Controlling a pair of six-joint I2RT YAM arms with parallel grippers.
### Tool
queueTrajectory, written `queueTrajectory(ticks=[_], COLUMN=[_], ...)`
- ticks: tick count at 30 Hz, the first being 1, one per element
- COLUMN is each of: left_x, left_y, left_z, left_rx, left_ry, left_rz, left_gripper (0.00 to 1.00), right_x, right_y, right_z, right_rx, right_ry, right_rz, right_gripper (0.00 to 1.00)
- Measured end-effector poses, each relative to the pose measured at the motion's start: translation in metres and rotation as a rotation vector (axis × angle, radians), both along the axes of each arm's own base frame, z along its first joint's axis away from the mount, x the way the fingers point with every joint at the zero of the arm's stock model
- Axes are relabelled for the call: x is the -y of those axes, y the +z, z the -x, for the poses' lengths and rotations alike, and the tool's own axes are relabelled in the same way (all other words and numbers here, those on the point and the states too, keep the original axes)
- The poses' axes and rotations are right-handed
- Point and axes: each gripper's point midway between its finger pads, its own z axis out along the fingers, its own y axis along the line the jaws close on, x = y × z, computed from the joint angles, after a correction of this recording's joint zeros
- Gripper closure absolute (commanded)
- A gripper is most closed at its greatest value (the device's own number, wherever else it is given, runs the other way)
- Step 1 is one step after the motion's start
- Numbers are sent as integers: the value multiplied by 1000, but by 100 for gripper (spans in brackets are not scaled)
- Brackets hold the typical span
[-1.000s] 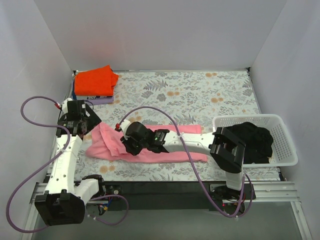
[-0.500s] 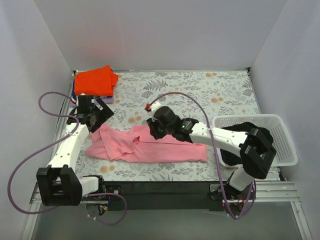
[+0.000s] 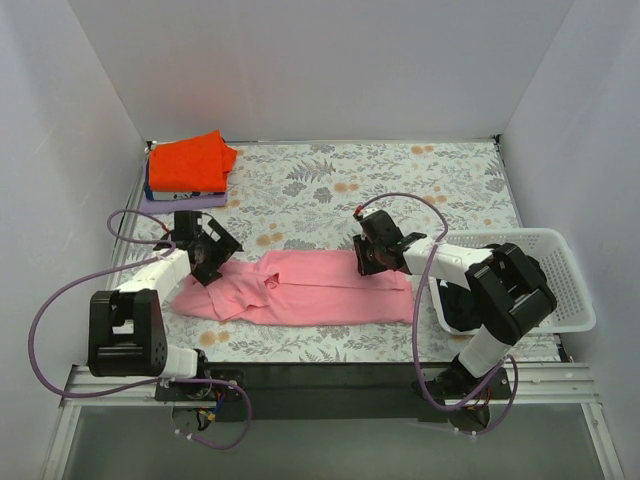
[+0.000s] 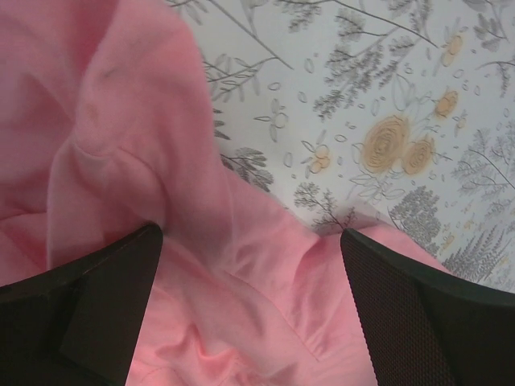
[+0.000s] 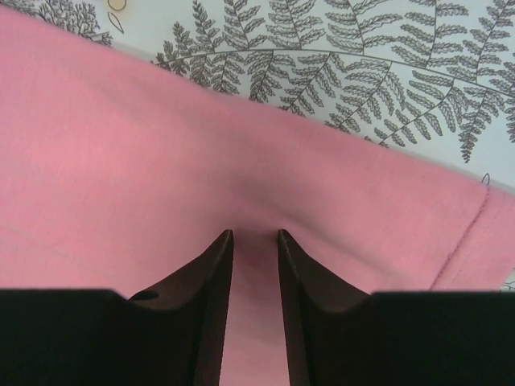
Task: Fold and stack the t-shirts
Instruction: Fold the tshirt
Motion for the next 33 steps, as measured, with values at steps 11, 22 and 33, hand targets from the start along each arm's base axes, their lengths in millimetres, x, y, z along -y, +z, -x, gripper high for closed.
queueTrajectory(ticks=[11,22,33], left_x=[-35,-48,-21], left_y=[-9,4,98], left_z=[3,-22,-74], left_rx=[31,68,292], left_ry=[127,48,-95], left_rz=[-14,-99,-108], left_gripper=[5,7,7], right_x=[10,14,30], right_y=[-1,0,33], right_z=[-10,-10,-4], right_rx=[19,22,54], right_ry=[-66,-70,-25], right_rz=[-94,-85,-33], right_gripper=[65,65,64])
